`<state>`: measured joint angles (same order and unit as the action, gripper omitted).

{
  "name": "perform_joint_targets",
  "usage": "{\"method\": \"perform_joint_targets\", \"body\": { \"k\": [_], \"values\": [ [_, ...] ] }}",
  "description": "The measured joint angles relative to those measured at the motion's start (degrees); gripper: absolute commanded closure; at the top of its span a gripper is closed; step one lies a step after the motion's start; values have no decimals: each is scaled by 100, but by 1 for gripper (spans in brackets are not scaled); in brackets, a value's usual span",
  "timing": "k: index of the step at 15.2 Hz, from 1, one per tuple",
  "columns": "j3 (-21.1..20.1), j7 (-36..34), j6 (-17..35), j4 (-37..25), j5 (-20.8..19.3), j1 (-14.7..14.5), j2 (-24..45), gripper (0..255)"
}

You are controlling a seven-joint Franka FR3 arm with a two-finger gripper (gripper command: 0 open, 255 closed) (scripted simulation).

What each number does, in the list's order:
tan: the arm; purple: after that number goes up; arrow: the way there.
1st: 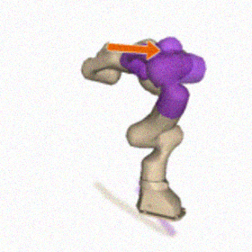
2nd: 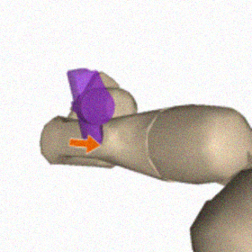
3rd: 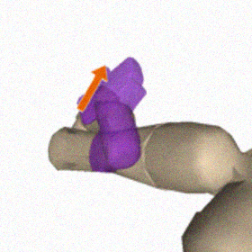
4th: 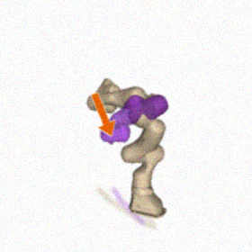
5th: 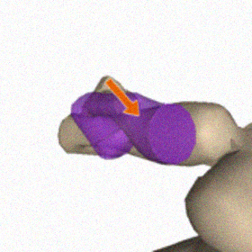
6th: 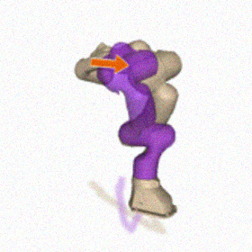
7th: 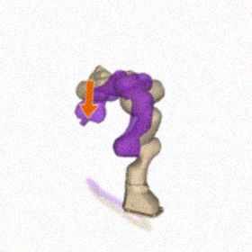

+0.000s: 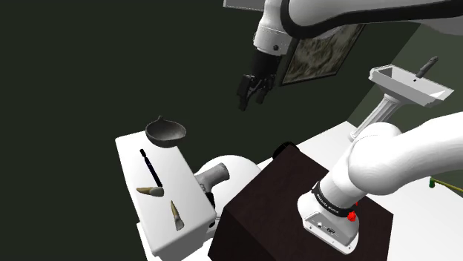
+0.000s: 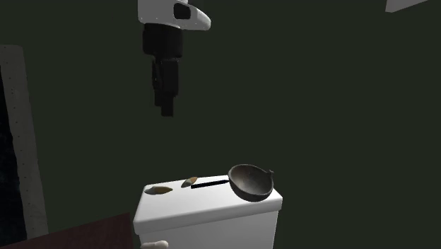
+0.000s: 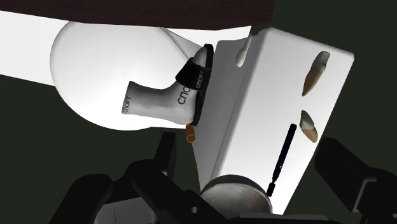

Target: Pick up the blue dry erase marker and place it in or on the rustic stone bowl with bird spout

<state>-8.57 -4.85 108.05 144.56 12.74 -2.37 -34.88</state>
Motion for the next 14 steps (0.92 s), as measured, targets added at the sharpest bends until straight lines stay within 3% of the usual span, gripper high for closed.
{"method": "perform_joint_targets", "body": {
  "k": [7,14],
  "values": [
    [-604,-611,1295,-11,243,-139,1165,0],
    [-1062,-1280,2520,-492,23,-139,2761,0]
  ]
}}
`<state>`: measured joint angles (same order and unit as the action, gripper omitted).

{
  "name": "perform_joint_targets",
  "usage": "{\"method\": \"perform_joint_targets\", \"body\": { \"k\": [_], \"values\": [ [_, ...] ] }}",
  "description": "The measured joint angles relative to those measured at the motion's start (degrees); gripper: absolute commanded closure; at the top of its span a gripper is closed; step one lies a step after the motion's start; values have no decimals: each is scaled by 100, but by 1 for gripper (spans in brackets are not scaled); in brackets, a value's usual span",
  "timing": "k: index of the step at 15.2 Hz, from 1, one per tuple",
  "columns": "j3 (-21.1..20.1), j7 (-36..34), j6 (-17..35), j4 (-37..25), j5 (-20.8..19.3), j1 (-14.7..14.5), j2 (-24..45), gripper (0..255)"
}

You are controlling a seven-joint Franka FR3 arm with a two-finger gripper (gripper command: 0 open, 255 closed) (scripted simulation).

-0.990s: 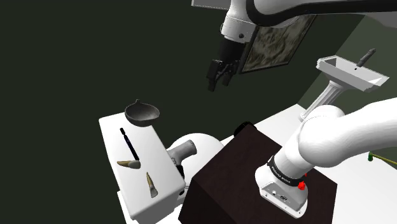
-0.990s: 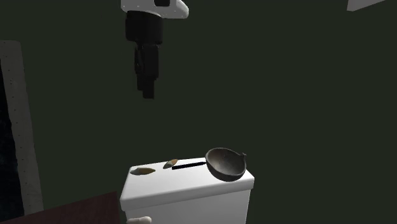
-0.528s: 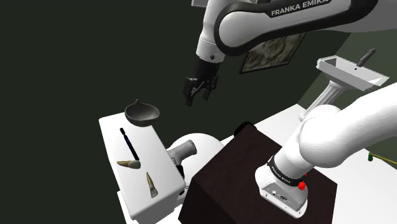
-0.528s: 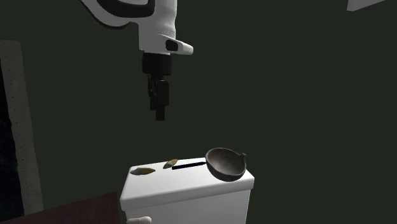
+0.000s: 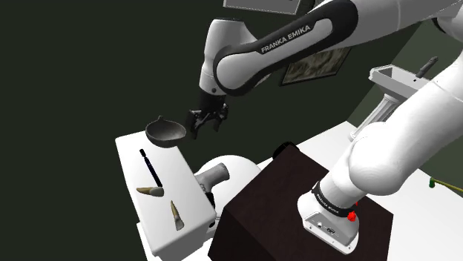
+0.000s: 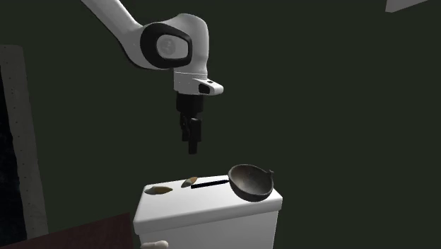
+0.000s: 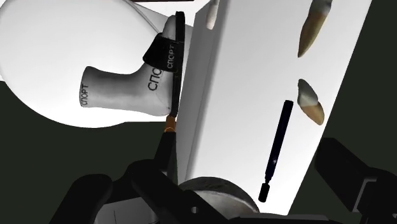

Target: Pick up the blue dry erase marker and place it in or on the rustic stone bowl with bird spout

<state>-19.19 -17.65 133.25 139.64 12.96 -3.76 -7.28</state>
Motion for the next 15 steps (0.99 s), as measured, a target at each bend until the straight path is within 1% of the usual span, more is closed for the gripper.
{"method": "perform_joint_targets", "body": {
  "k": [2,4,6,8,12,15],
  "values": [
    [-116,-280,301,-160,-138,-43,433,0],
    [-155,-533,560,-428,-366,-63,952,0],
    [-170,-788,810,-603,-565,-127,1373,0],
    [-145,-1077,981,-906,-810,-232,1839,0],
    [28,-1625,1291,-1600,-1291,-550,2835,0],
    [208,-1944,1375,-2263,-1554,-825,3568,0]
  ]
}}
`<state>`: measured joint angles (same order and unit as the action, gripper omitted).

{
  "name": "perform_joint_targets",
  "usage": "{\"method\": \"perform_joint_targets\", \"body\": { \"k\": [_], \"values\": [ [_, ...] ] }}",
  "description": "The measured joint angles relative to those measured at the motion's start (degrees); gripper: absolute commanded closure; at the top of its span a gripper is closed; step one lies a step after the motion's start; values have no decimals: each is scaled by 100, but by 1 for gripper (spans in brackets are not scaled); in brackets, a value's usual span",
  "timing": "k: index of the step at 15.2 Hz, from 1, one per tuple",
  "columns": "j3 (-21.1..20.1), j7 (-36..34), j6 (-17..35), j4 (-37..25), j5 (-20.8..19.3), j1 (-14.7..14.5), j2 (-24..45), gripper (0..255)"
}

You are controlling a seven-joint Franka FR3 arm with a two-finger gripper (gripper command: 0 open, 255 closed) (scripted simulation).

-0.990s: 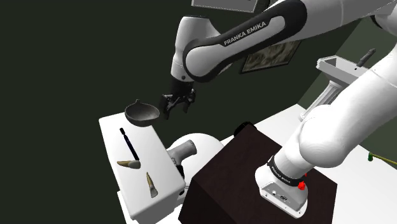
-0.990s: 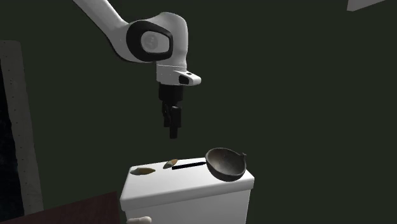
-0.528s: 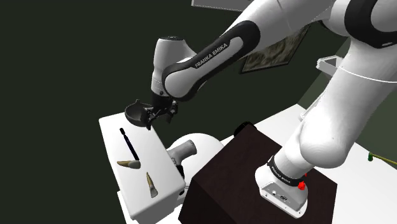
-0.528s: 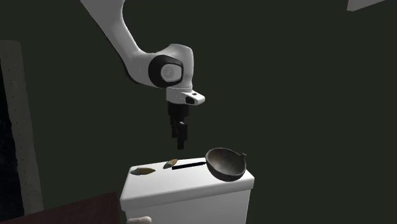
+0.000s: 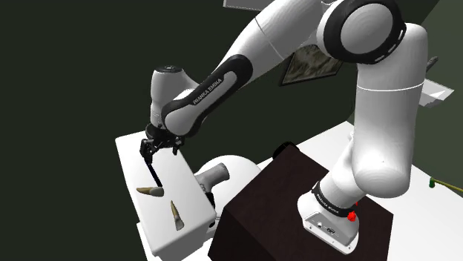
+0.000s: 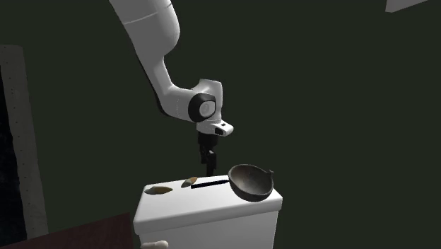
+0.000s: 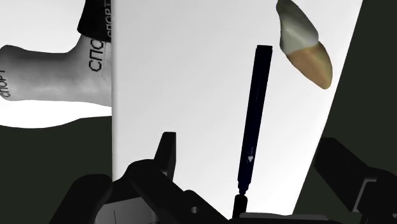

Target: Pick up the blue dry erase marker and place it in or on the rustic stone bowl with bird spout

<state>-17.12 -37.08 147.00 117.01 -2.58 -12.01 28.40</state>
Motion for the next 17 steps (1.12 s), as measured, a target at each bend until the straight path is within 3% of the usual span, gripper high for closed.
{"method": "perform_joint_targets", "body": {
  "k": [6,17],
  "values": [
    [246,-341,112,-943,-231,-385,1020,0],
    [351,-400,357,-1187,-317,-511,1504,0]
  ]
}}
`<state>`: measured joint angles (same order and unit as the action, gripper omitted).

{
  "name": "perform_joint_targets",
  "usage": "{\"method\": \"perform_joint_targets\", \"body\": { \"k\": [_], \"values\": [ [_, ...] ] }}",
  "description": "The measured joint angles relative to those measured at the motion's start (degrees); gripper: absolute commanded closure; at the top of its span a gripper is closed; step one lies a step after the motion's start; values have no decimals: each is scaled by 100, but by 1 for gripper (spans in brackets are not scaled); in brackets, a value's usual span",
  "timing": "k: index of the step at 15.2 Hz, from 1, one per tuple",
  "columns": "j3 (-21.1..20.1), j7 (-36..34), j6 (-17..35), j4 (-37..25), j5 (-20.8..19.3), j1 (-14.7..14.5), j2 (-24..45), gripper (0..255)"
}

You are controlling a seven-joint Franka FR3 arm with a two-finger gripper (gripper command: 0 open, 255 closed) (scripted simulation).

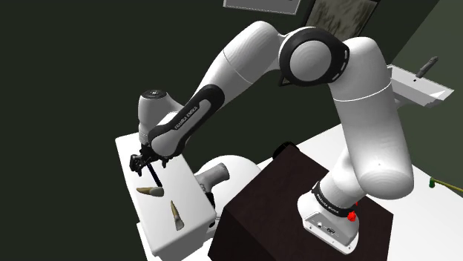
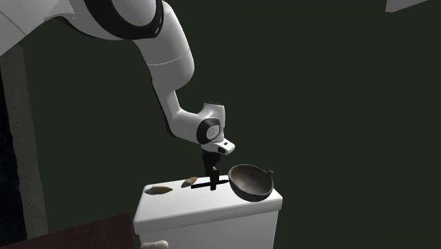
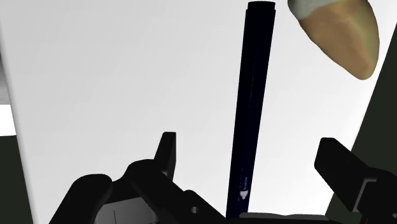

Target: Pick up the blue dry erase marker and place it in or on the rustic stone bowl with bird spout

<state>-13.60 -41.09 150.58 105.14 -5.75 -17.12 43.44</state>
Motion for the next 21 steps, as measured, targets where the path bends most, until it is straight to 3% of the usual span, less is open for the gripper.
{"method": "perform_joint_targets", "body": {
  "k": [1,2,13,21],
  "values": [
    [0,0,1,-1,0,0,1,0],
    [0,0,1,-1,0,0,1,255],
    [0,-1,-28,13,5,12,-47,255],
    [-109,22,-358,132,90,90,-493,255]
  ]
}}
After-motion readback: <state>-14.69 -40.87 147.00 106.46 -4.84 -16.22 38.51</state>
